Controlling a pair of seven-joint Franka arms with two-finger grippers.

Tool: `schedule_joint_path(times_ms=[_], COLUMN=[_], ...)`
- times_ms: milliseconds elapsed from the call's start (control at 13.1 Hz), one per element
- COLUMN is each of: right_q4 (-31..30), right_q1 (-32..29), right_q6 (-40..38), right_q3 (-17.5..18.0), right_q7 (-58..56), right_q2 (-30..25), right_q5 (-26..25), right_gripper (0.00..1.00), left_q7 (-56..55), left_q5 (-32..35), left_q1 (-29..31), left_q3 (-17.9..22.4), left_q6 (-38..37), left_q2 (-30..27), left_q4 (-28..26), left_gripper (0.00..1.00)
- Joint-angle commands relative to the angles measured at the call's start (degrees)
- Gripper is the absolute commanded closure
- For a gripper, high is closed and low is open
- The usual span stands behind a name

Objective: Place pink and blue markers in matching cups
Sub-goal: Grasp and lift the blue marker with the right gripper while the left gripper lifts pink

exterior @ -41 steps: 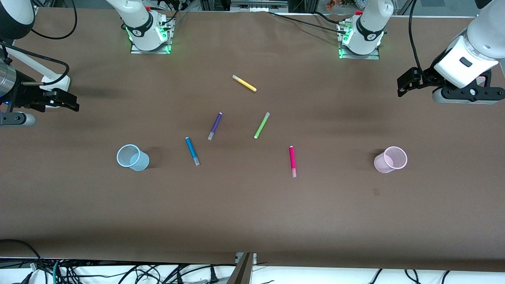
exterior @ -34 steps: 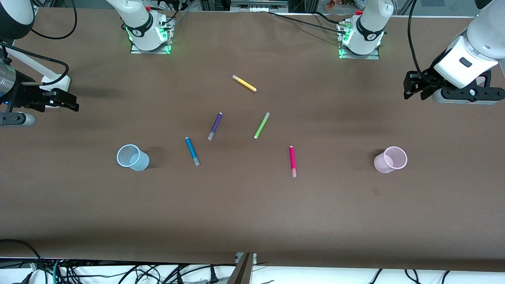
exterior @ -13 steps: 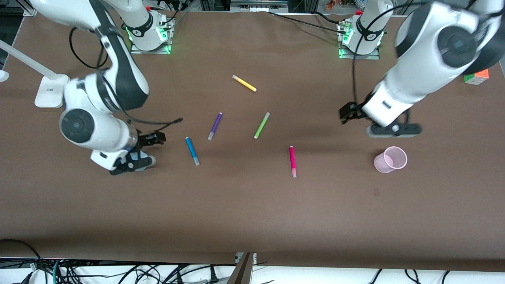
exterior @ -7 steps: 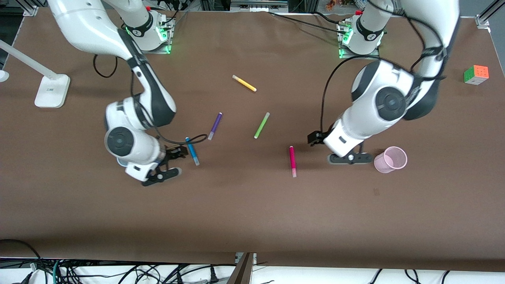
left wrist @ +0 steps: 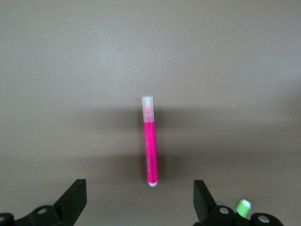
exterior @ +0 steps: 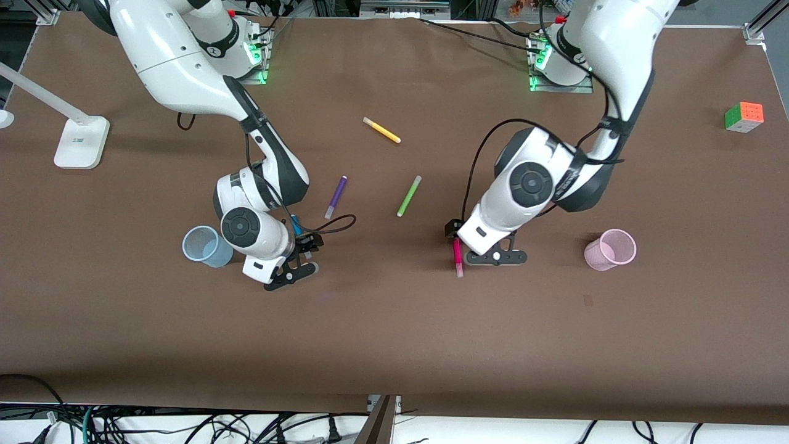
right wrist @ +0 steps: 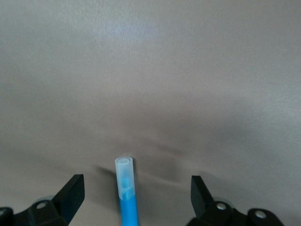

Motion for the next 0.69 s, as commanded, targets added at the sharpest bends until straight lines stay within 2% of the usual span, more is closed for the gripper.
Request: schedule_joint_path(times_ms=[0, 153, 229, 382, 458, 611], right_q4=[-1.3, -1.4, -1.6, -2.1, -2.1, -2.1], right_q1=[0.6, 1.0, 1.1, 1.1, 1.1, 1.1], right_q6=[1.6, 1.8, 2.0, 2.7, 2.7, 2.8], right_q3=[-0.3, -0.3, -0.4, -0.3, -0.4, -0.4], right_q7=[0.3, 0.3, 0.3, 0.3, 0.3, 0.3], right_q2=[-0.4, -0.3, -0.1, 0.1, 0.1, 0.0], right_q5=[-0.2, -0.2, -0.2, -0.2, -0.2, -0.2], right_gripper=[0.13, 0.3, 0.42, 0.44, 0.5, 0.8], left_q7=[-0.8, -0.8, -0.9, -0.9, -0.8, -0.9], left_q5=[2.2, 2.4, 2.5, 2.5, 2.6, 4.1], left_q1=[-0.5, -0.5, -0.8, -1.3, -1.4, -2.7], left_q3=[0.4, 0.4, 0.3, 0.9, 1.0, 1.7], left_q6=[3.2, 4.8, 5.0, 5.1, 5.1, 5.2], left_q2=[3.9, 5.8, 6.8, 8.5, 9.3, 10.7], left_q4=[1.6, 1.6, 1.7, 1.9, 2.6, 3.3], left_gripper=[0.0, 0.0, 0.0, 0.0, 0.0, 0.02])
